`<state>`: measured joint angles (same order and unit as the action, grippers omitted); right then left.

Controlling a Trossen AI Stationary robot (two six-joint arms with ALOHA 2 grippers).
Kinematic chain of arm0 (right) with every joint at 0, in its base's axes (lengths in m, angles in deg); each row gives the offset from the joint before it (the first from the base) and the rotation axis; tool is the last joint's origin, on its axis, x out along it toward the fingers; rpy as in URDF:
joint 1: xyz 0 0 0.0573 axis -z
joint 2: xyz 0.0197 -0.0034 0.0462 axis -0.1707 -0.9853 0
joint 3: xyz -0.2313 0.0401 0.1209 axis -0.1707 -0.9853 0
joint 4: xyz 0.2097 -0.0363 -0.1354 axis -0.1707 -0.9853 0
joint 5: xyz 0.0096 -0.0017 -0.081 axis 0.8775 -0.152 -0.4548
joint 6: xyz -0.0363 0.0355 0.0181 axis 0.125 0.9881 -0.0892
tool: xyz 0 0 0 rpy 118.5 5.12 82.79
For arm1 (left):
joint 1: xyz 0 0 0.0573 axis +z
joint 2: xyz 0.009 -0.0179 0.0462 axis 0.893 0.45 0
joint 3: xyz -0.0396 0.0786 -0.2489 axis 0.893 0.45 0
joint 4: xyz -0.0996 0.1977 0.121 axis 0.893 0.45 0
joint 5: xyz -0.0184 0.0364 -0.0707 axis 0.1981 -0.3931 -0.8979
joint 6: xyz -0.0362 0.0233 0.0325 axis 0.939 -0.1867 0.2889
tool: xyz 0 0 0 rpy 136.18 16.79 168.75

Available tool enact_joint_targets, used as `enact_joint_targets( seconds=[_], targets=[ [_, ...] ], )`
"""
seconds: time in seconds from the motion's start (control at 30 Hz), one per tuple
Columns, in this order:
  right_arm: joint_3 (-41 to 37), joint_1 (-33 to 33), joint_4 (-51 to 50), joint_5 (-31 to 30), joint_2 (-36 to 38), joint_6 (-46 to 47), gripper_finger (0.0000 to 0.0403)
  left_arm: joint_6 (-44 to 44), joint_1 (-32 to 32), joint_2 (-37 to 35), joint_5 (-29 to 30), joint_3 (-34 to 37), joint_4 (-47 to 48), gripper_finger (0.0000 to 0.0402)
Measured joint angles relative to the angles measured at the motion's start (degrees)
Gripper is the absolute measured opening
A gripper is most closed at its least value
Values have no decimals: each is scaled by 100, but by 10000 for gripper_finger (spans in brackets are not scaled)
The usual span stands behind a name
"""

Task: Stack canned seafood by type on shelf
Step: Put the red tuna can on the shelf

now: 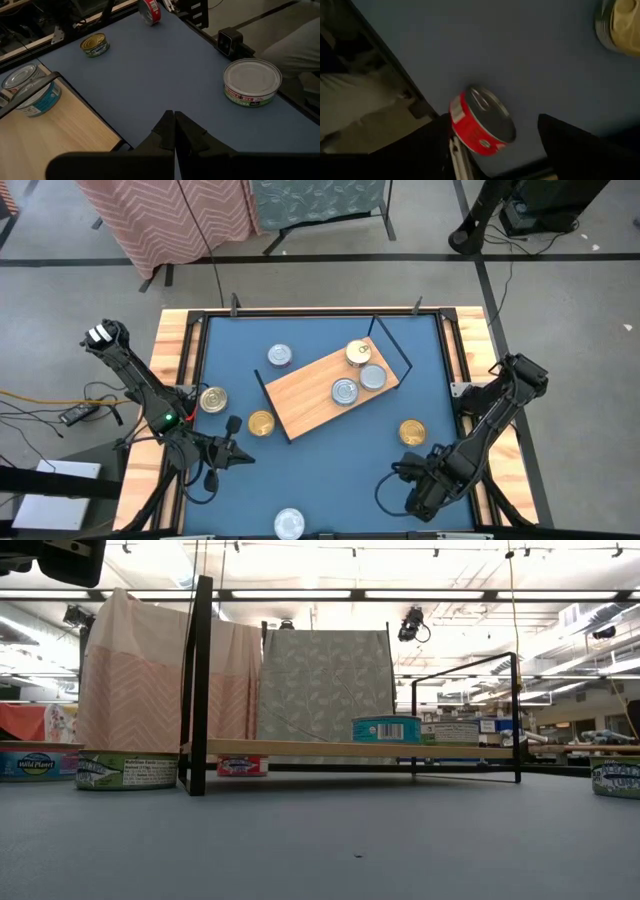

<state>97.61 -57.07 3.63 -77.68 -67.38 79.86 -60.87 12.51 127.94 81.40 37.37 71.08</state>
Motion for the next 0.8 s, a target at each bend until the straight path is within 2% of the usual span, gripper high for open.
enact_joint_targets(
  seconds=[0.3,0.47,0.8],
  targets=[
    [-636,-83,988,1018,-4,271,371,0,0,0,0,1,11,4],
    [-646,-181,1159,1068,-4,523,386,0,0,0,-2,0,16,4],
    [-646,-265,1146,939,-4,394,388,0,0,0,-1,2,17,4]
  ],
)
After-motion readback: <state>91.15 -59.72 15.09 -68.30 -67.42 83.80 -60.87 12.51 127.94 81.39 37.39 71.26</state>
